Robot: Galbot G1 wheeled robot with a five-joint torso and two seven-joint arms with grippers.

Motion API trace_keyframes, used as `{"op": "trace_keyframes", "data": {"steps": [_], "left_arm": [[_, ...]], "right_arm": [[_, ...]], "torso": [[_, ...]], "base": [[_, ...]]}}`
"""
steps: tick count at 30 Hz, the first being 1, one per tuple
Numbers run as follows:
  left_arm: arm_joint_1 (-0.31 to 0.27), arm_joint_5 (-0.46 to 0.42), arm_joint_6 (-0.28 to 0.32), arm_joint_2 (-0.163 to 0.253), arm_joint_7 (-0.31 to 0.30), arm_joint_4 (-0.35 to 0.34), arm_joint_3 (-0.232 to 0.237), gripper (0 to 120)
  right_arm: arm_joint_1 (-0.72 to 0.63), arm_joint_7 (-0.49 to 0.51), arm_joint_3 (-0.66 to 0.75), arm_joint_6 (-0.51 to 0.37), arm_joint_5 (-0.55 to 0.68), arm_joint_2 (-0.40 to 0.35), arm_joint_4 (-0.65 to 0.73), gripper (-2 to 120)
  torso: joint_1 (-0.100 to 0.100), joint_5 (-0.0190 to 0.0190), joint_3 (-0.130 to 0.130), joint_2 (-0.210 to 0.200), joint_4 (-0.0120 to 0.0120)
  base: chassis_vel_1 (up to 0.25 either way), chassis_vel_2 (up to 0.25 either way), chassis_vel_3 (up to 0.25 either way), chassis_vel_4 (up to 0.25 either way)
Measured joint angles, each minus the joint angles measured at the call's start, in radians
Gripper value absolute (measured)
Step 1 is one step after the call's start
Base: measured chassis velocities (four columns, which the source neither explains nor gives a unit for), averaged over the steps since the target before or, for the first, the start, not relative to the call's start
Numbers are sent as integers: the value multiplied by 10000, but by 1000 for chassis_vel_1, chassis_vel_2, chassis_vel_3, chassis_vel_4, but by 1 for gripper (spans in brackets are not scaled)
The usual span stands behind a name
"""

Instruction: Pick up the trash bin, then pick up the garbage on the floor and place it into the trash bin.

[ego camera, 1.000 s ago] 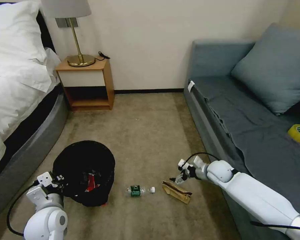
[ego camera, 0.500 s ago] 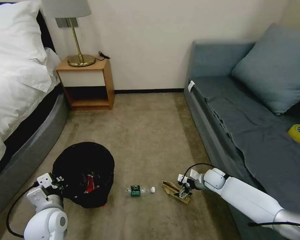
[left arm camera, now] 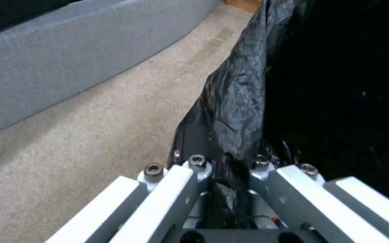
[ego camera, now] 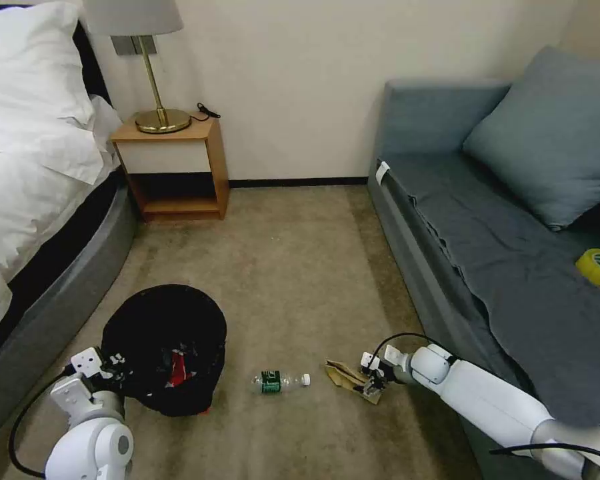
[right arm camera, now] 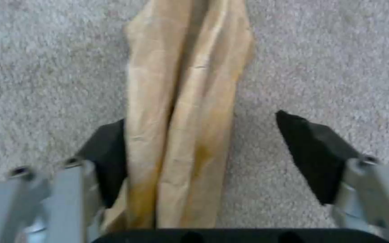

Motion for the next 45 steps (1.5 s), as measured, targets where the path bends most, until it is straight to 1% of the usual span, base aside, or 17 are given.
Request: {"op": "trace_keyframes", "data": {"steps": [5,6,10,11,14,15,19,23,26,27,29,30,33,34,35,39,45], "left_arm": [[-21,24,-2,-3,-3,38,38,2],[-21,24,-2,-3,-3,38,38,2],[-19,40,-2,-4,-5,41,50,2],[-19,40,-2,-4,-5,41,50,2],[-18,48,-2,-5,-5,41,60,2],[-18,48,-2,-5,-5,41,60,2],[-15,57,-2,-6,-6,41,69,2],[-17,59,-2,-6,-6,41,71,2],[-18,61,5,-2,-7,41,110,2],[-18,61,5,-2,-7,41,110,2],[-33,70,17,-1,-7,48,157,2],[-33,70,17,-1,-7,48,157,2],[-44,139,28,-18,-9,60,247,2],[-44,139,28,-18,-9,60,247,2],[-50,169,31,-30,-8,62,295,2],[-63,268,46,-84,-7,63,411,2],[-43,319,66,-99,-9,36,462,2]], "right_arm": [[-70,74,8,150,41,-14,42,51],[-70,74,8,150,41,-14,42,51],[-90,145,-2,221,131,-82,150,33],[-90,145,-2,221,131,-82,150,33],[-100,255,-6,311,279,-127,246,20],[-100,255,-6,311,279,-127,246,20],[-110,434,-38,348,568,-279,542,2],[-115,591,-48,369,814,-389,776,0],[-112,1104,86,371,1781,-692,1819,0],[-112,1104,86,371,1781,-692,1819,0],[-16,1483,345,163,2659,-910,3244,0],[-16,1483,345,163,2659,-910,3244,0],[369,2302,499,-412,3960,-1098,5480,0],[369,2302,499,-412,3960,-1098,5480,0],[529,2543,435,-576,4305,-1090,6087,0],[1255,3721,-348,-1128,5543,-583,7748,0],[1823,4456,-1074,-1366,6114,9,8068,0]], "torso": [[0,0,0,1,0],[0,0,0,1,0],[0,1,0,1,1],[0,1,0,1,1],[0,1,0,1,1],[0,1,0,1,1],[0,1,0,1,0],[0,1,0,1,1],[0,1,1,1,-2],[0,1,1,1,-2],[0,2,0,1,0],[0,2,0,1,0],[0,-1,0,1,1],[0,-1,0,1,1],[0,-2,0,1,2],[0,-2,0,1,2],[0,-2,0,0,2]], "base": [[0,0,0,0],[0,0,0,0],[0,0,0,0],[0,0,0,0],[0,0,0,0],[0,0,0,0],[0,0,0,0],[0,0,0,0],[0,0,0,0],[0,0,0,0],[0,0,0,0],[0,0,0,0],[0,0,0,0],[0,0,0,0],[0,0,0,0],[0,0,0,0],[0,0,0,0]]}}
